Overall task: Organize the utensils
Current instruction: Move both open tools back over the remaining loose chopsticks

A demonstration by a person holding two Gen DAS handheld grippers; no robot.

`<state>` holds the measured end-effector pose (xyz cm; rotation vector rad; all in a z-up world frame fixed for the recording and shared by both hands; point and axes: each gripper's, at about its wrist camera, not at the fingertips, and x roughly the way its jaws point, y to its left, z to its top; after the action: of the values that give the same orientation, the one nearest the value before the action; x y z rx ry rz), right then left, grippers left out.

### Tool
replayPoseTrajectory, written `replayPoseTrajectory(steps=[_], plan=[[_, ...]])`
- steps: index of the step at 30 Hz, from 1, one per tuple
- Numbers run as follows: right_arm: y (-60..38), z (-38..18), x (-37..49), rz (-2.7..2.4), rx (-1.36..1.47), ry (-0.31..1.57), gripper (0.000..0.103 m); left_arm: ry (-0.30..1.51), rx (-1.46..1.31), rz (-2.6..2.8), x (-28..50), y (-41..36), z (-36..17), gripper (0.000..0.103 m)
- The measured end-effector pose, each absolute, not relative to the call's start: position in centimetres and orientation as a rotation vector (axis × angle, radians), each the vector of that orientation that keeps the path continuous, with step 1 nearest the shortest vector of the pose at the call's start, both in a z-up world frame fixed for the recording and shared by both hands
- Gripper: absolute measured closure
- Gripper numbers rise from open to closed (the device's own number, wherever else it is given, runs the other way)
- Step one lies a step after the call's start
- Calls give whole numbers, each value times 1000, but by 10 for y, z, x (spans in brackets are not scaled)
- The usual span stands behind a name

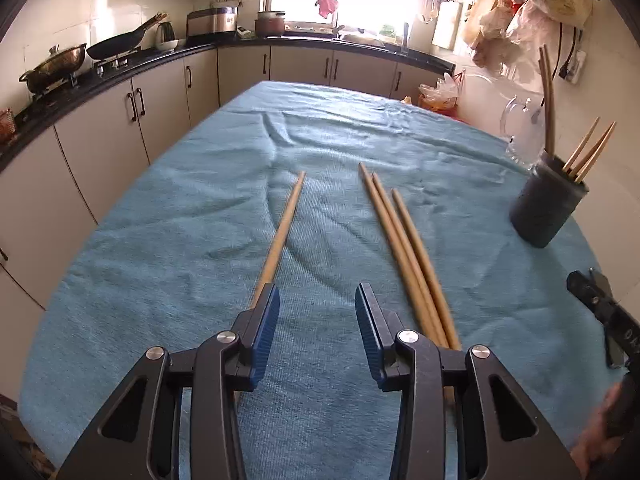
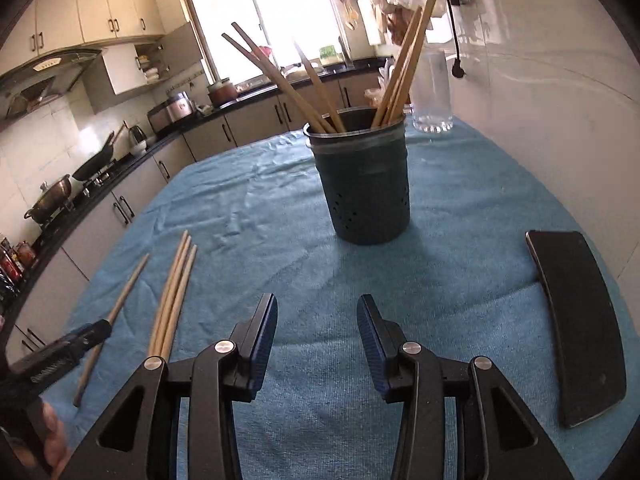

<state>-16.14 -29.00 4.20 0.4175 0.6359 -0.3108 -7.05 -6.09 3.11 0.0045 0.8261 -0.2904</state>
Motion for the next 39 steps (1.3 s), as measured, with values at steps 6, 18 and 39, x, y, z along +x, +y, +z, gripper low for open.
replayPoseTrajectory(steps=[6,18,39], plan=[[-293,36,-162,-295,459,649,58,812,-24,-314,-71,-55,33,57],[-291,35,-162,-303,459,654,58,810,9,-316,-72,-63,30,57],[-293,33,-164,-276,488,646,58,858,-5,-312,-67,-61,25,57]])
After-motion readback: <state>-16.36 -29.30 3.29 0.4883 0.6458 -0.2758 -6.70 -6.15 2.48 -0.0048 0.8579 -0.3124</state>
